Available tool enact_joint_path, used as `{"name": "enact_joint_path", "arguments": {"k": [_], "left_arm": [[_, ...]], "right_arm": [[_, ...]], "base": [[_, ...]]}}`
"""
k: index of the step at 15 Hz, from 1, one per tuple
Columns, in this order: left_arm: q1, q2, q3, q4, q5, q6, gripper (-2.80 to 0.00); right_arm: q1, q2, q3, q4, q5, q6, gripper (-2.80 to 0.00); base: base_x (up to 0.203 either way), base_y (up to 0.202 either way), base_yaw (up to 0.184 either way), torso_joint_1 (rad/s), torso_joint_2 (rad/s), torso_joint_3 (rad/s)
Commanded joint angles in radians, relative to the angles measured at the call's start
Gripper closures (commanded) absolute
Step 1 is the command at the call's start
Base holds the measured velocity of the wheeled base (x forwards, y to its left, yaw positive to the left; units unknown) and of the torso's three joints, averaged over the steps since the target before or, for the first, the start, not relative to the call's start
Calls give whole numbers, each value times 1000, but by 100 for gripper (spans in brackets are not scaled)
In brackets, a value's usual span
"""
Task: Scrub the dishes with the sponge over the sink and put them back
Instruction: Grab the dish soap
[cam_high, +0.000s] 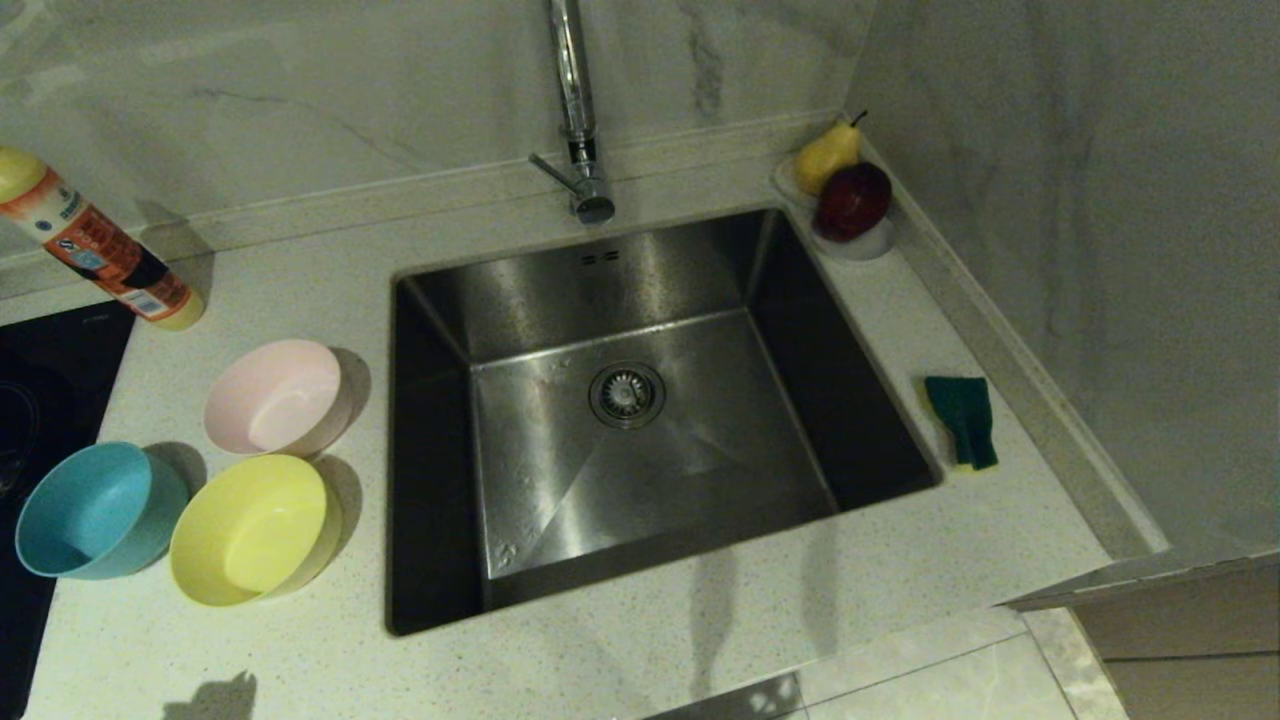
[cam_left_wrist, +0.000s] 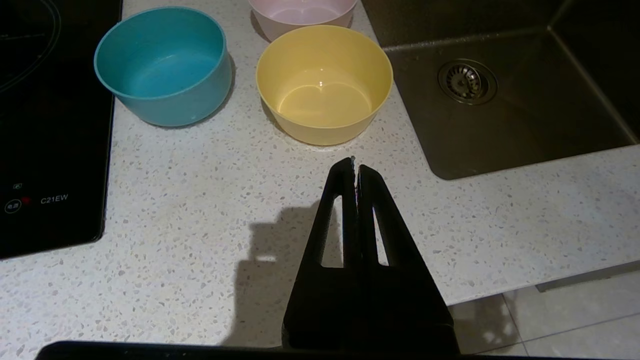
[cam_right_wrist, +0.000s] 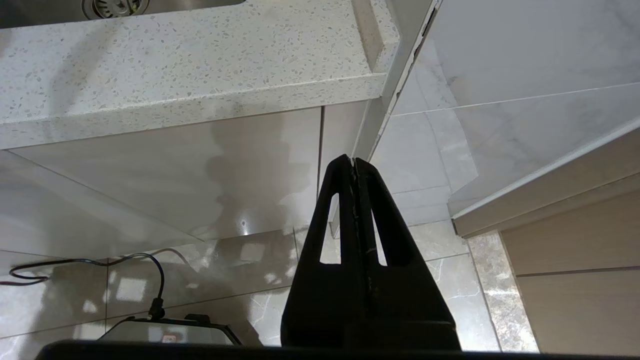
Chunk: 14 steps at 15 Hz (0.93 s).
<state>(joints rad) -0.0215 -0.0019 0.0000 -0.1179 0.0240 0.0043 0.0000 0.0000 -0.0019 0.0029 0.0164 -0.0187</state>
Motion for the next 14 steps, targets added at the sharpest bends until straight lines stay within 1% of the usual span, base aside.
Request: {"name": "enact_joint_path", "arguments": {"k": [1, 14], "left_arm": [[0, 0, 40, 0, 1, 0, 0], [0, 0, 40, 0, 1, 0, 0]], "right_arm": [[0, -1, 0, -1, 0, 0, 0], [0, 0, 0, -1, 0, 0, 0]], "base": [[0, 0, 0, 0, 0, 0], [0, 0, 0, 0, 0, 0]]}}
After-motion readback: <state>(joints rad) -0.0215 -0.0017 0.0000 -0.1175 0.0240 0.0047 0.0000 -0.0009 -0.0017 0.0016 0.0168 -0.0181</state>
